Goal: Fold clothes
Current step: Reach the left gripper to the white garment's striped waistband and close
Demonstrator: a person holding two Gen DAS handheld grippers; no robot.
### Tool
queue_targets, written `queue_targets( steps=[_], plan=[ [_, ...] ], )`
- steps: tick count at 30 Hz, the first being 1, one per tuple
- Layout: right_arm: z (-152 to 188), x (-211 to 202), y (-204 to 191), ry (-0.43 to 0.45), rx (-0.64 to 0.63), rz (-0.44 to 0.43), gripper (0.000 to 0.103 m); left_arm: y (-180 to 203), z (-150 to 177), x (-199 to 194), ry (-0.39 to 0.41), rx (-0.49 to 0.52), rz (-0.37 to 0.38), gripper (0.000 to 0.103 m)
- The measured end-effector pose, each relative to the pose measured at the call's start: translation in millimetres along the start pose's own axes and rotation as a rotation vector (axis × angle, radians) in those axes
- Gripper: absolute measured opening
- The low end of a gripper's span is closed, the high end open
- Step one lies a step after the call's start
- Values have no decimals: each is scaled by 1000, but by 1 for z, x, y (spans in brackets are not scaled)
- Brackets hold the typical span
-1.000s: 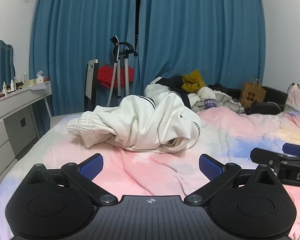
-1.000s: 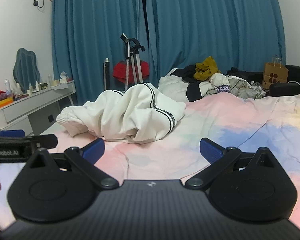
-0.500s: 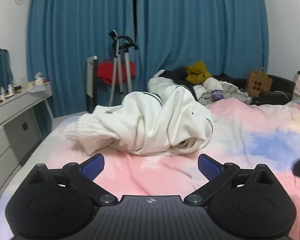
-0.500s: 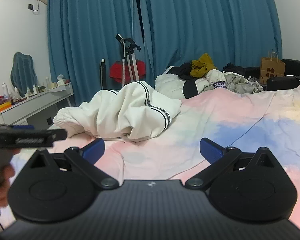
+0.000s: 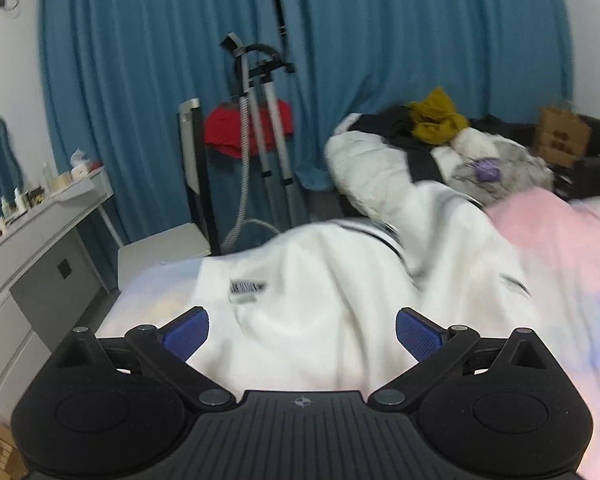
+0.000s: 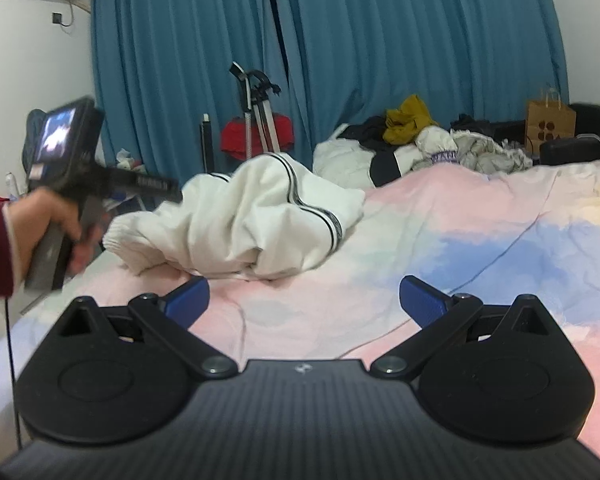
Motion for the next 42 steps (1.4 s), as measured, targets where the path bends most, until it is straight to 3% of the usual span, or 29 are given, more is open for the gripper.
queue_targets(
  steps=[7,11,13,15,17,19,22,25,31,34,37,42],
  plan=[
    [16,32,34,-47,103,18,103,-7,-54,85,-70,-80,-8,101],
    [21,51,47,-65,137,33,103,-17,-58,123,-180,-240,106,95],
    [24,59,51,-75,149,40,103,-13,-58,129,-189,-272,164,88],
    [27,64,54,-85,161,40,103,-1,-56,128,-179,-220,164,84],
    [29,68,55,-91,164,40,103,14,-54,123,-139,-125,127,68],
    [31,68,53,-94,155,42,103,21,-52,113,-107,-93,102,39],
    [31,67,50,-92,132,47,103,29,-50,92,-48,-47,71,19],
    [29,64,46,-75,95,52,103,35,-52,50,53,54,52,15],
    [21,53,38,-38,62,55,103,20,-39,-60,134,94,125,13],
    [17,41,34,-19,68,46,103,6,-8,-106,112,96,178,12],
    [14,30,25,-4,45,43,103,-6,42,-134,41,104,228,12],
    [17,27,10,-16,-6,30,103,-14,126,-139,-135,115,267,12]
  ],
)
Point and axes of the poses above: each gripper's, at about its wrist camera, not at the fingertips, and x roughly the way its jaws point, y to its right, z to its underside, the point moved 4 cm from there along x, roughly the way its jaws point, and after that the axes turned 11 degrees about -z, right-handed, at the moved point
